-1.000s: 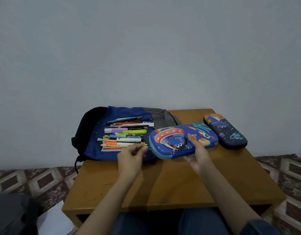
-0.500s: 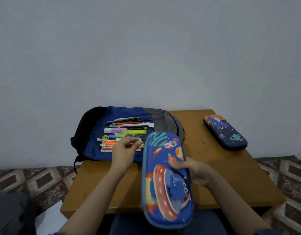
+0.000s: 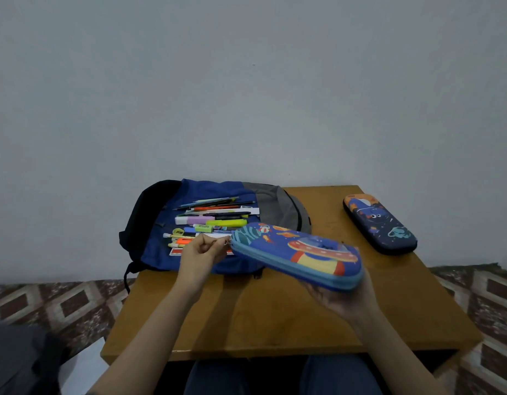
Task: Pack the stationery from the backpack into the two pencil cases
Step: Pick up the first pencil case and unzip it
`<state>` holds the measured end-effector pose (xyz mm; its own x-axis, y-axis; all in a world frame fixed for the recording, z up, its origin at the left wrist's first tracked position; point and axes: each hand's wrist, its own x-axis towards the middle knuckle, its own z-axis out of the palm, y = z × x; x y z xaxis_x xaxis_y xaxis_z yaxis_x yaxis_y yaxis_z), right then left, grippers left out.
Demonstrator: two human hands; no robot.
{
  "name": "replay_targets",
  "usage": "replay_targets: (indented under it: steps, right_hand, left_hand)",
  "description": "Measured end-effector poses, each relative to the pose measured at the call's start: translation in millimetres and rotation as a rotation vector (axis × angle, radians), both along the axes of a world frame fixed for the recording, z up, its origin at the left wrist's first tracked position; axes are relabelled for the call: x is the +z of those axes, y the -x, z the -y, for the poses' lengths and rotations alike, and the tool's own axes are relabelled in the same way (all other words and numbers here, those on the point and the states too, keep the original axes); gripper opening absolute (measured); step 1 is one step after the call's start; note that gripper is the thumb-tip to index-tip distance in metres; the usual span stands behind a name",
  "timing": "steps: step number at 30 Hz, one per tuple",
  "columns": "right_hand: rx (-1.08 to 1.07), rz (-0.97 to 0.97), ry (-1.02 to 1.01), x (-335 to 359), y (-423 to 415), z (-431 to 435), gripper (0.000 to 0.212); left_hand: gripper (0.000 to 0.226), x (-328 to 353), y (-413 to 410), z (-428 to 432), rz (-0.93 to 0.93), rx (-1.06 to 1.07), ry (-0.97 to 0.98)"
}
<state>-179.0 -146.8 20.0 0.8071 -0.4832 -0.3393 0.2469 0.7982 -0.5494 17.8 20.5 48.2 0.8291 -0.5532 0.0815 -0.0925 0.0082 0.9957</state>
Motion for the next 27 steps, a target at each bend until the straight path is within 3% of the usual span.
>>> replay_targets:
  steps: [2, 8, 11, 15, 21, 27]
  right_hand:
    - [-0.106, 0.03, -0.072, -1, -3, 1, 0.079]
    - [-0.373, 0.127, -0.386, 12, -21, -9, 0.106]
    - [-0.361, 0.089, -0.313, 19, -34, -17, 0.094]
    - [-0.319, -0.041, -0.146, 27, -47, -27, 0.067]
    - [-0.296, -0.148, -0.058, 30, -53, -20, 0.051]
    - [-0.315, -0.162, 0.043, 31, -50, -10, 0.048]
  left_hand:
    - [0.015, 0, 7, 0, -0.014, 0.005, 0.041]
    - [0.01, -5, 46, 14, 0.068, 0.133, -0.04]
    - [0.016, -7, 75, 20, 0.139, 0.202, -0.058]
    - [0.013, -17, 99, 23, 0.366, 0.117, -0.033]
    - [0.01, -19, 97, 23, 0.566, 0.164, -0.009]
    - [0.01, -12, 77, 19, 0.527, 0.23, -0.068]
